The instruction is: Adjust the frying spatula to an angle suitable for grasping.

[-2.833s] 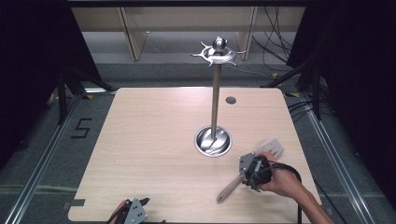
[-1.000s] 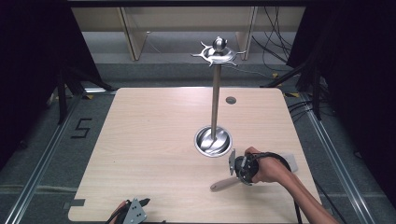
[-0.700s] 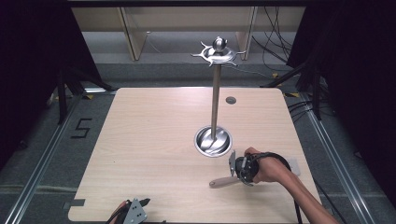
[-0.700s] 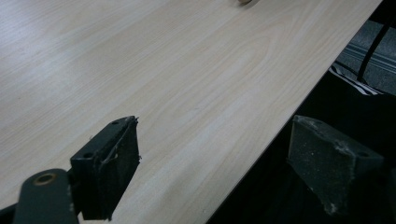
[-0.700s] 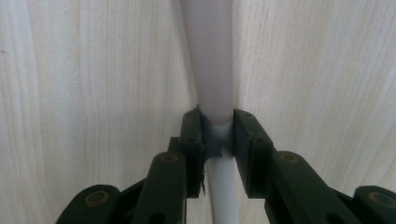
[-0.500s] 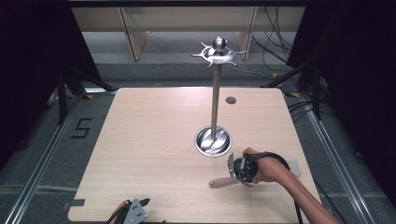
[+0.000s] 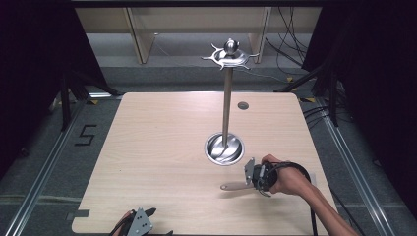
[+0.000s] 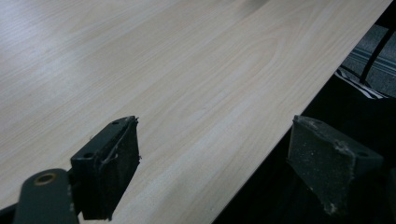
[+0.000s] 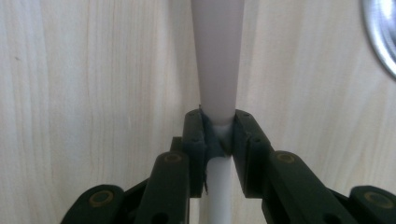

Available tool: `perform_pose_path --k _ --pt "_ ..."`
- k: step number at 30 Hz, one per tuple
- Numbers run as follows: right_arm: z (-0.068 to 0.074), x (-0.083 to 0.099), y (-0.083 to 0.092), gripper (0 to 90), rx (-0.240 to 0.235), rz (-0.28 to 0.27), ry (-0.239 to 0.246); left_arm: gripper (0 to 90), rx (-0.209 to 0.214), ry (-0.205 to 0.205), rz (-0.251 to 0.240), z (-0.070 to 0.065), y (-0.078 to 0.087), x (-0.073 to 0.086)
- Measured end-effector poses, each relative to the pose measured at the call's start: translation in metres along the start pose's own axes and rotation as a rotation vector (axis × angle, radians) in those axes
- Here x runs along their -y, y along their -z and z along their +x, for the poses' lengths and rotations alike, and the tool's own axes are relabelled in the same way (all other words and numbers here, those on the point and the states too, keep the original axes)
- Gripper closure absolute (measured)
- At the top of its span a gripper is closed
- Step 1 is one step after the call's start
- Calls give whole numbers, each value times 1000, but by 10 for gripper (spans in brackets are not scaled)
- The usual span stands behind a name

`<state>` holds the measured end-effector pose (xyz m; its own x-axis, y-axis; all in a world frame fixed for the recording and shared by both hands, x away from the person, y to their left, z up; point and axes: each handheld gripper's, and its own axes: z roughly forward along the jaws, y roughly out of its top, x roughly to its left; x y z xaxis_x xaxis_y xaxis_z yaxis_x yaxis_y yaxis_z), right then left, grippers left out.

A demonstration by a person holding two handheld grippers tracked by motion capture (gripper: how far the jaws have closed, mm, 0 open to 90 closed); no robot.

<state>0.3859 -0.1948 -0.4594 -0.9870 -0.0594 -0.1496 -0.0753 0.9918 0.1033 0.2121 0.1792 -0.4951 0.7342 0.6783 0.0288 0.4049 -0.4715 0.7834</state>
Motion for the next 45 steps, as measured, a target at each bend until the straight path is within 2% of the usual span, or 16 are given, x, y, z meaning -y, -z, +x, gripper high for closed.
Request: perform_pose_path --k 5,7,9,11,13,14,15,16,18,21,22,26,28,31,34,45 --pt "-1 10 12 769 64 -59 -61 159 3 1 -1 0 0 0" --pt "0 13 16 769 52 -74 -97 159 3 -1 -5 0 0 0" --pt "-4 20 25 768 73 -145 -105 158 -5 -47 -12 1 -1 -1" --pt "-4 26 33 768 91 -171 -161 159 -6 -44 -11 1 -1 -1" --pt "-6 29 39 769 105 -188 -172 159 -5 -50 -7 2 0 -1" --pt "-4 32 41 769 92 -202 -220 158 -7 -36 -9 1 0 -1" --pt "-7 33 43 769 100 -221 -176 158 -10 -39 -11 1 -1 -1" --pt "-6 35 46 769 140 -239 -201 158 -12 -41 -13 1 -1 -1" --pt "-7 38 51 769 160 -270 -217 159 -3 -55 -7 2 0 -1" --pt "-7 43 57 769 173 -306 -281 159 -1 -55 -6 1 -1 -1" --pt "-9 44 58 769 177 -315 -273 158 1 -33 -8 0 -1 -1" --pt "-10 47 62 769 189 -370 -304 158 -6 -47 -8 1 -1 -1" --pt "-11 48 66 769 203 -410 -346 158 3 0 -18 -1 -1 0" --pt "-12 49 69 769 213 -452 -382 158 -3 -42 -6 1 -1 -1" --pt "-10 50 73 769 219 -485 -441 158 -7 -49 -13 2 -1 -1" --pt "-13 55 80 769 215 -623 -450 157 -5 -35 -11 0 -1 0"
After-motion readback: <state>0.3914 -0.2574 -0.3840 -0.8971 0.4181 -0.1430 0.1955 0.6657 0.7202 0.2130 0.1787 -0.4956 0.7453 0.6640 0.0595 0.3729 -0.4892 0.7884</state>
